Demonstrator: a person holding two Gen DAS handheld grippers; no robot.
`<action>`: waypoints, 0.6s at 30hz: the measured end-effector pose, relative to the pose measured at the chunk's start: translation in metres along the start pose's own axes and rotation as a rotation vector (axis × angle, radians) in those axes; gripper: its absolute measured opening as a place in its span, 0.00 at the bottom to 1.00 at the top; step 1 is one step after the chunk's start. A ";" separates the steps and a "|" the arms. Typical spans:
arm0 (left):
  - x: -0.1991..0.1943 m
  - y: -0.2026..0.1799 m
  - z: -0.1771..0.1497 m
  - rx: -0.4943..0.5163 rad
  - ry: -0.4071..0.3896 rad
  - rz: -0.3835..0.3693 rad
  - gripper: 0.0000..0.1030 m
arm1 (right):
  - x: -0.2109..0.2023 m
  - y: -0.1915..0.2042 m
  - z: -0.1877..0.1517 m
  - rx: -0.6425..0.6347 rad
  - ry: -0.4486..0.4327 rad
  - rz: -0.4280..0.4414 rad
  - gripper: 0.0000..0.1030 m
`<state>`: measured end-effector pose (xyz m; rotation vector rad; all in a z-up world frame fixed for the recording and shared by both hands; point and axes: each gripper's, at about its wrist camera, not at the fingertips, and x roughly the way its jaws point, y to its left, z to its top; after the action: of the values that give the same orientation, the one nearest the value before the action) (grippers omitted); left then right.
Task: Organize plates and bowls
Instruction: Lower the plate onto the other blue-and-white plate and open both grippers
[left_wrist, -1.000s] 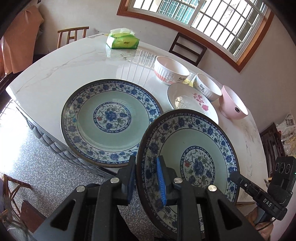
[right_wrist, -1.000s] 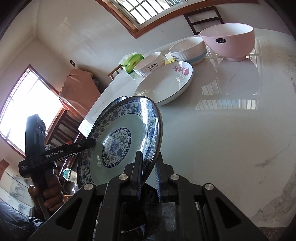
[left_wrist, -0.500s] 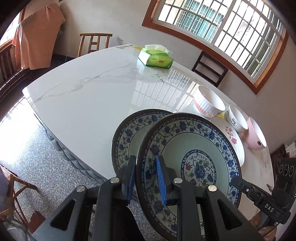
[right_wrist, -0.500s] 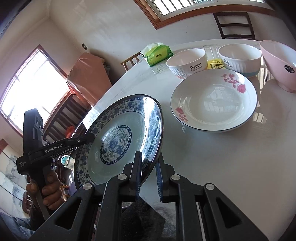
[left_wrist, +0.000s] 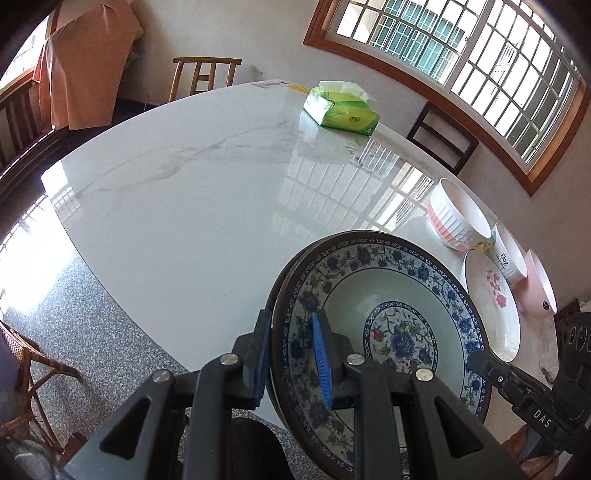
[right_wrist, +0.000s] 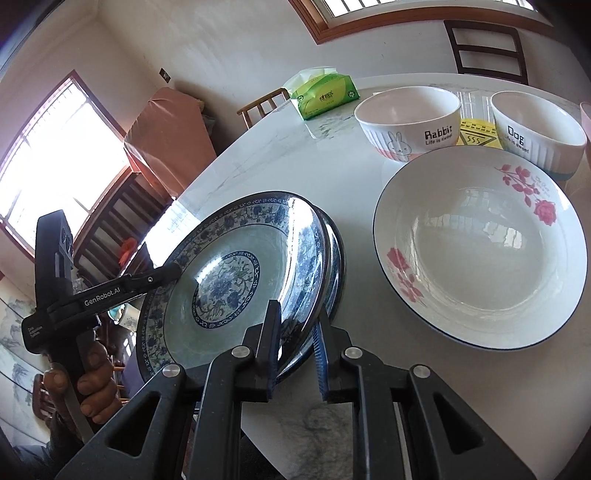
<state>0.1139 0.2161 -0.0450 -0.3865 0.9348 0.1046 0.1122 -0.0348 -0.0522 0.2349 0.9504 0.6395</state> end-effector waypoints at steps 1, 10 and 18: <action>0.001 0.000 0.000 -0.001 0.002 0.000 0.22 | 0.000 0.000 -0.001 0.000 0.001 -0.004 0.16; 0.005 0.002 0.004 -0.005 -0.010 0.006 0.22 | 0.001 -0.002 0.001 0.003 -0.007 -0.017 0.16; 0.012 0.015 -0.001 -0.051 0.001 -0.011 0.23 | 0.008 0.004 -0.002 -0.018 0.000 -0.020 0.16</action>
<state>0.1168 0.2283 -0.0595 -0.4384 0.9325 0.1186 0.1120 -0.0271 -0.0566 0.2095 0.9457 0.6291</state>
